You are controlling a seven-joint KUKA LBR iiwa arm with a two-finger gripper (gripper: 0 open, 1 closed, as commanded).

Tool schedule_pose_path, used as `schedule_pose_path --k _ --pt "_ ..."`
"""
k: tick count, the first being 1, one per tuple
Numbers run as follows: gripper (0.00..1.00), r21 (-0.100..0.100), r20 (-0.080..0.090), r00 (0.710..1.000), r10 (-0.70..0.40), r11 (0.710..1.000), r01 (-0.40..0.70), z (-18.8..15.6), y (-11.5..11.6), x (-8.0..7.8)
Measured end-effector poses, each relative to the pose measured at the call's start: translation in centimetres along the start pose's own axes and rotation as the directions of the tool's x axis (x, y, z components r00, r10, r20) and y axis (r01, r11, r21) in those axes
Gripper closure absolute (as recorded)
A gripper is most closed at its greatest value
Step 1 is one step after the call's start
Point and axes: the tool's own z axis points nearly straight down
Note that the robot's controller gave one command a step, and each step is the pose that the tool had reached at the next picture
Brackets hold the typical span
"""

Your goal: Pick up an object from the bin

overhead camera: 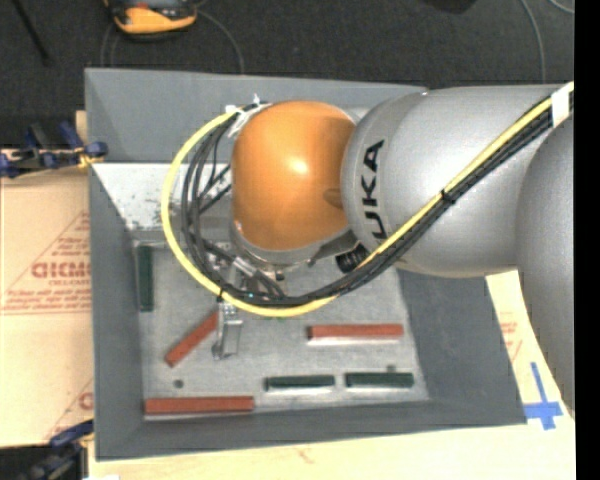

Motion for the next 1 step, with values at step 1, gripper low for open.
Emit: schedule_pose_path --k 1 --pt "1.00 -0.001 0.007 1.000 0.006 1.000 -0.006 -0.40 -0.13 -0.20"
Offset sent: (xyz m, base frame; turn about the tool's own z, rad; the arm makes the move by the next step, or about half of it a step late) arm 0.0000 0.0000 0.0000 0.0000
